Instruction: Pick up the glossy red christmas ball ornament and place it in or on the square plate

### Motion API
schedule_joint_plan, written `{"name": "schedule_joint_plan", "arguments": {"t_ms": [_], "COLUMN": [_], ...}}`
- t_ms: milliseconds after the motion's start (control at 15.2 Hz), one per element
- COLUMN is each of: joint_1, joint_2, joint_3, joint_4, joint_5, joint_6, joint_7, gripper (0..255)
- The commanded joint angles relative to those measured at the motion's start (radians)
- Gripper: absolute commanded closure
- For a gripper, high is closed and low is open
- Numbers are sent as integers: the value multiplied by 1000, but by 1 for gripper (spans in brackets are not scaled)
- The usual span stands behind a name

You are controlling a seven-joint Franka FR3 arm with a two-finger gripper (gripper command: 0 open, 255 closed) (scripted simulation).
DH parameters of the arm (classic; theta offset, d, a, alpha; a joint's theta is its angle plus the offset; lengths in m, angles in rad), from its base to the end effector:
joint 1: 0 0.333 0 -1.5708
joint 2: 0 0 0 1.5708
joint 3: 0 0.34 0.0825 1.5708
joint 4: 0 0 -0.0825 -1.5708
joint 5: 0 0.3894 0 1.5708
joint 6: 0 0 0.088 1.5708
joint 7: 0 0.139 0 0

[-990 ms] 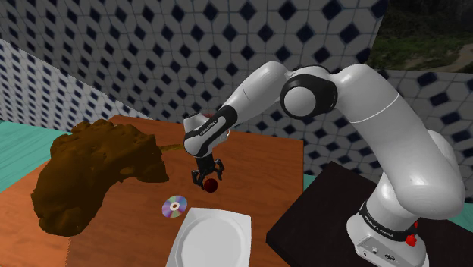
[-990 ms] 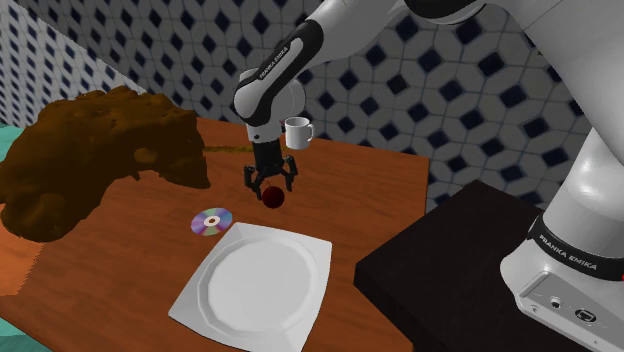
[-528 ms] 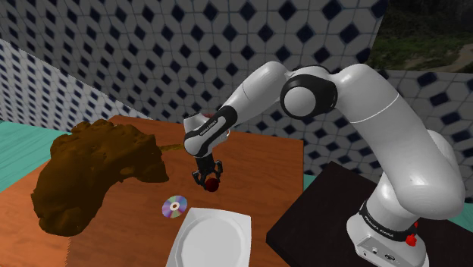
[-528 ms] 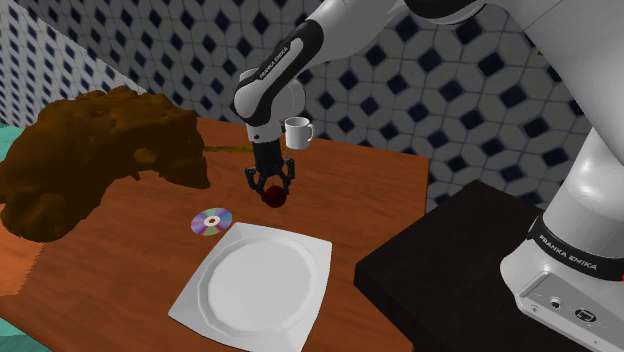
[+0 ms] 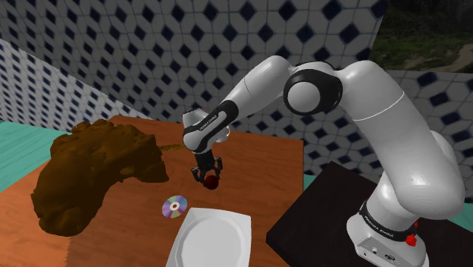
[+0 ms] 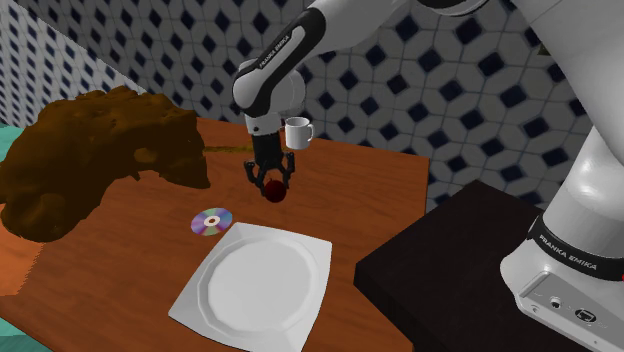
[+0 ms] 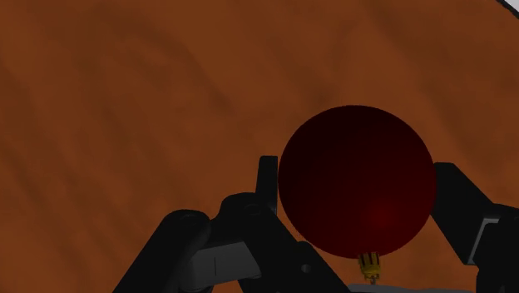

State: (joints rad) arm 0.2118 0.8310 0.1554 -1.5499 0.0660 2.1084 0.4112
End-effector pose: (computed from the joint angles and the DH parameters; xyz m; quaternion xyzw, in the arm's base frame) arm 0.6406 0.2406 0.1247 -0.9858 0.0593 0.1543 0.0295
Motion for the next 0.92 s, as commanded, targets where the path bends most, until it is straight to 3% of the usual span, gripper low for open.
{"name": "schedule_joint_plan", "arguments": {"t_ms": [0,858], "joint_1": [0,-8], "joint_2": [-19,-132], "joint_3": [2,10], "joint_4": [-6,-19], "joint_5": [1,9], "joint_6": [-13,-112], "joint_7": [3,13], "gripper": [255,255]}}
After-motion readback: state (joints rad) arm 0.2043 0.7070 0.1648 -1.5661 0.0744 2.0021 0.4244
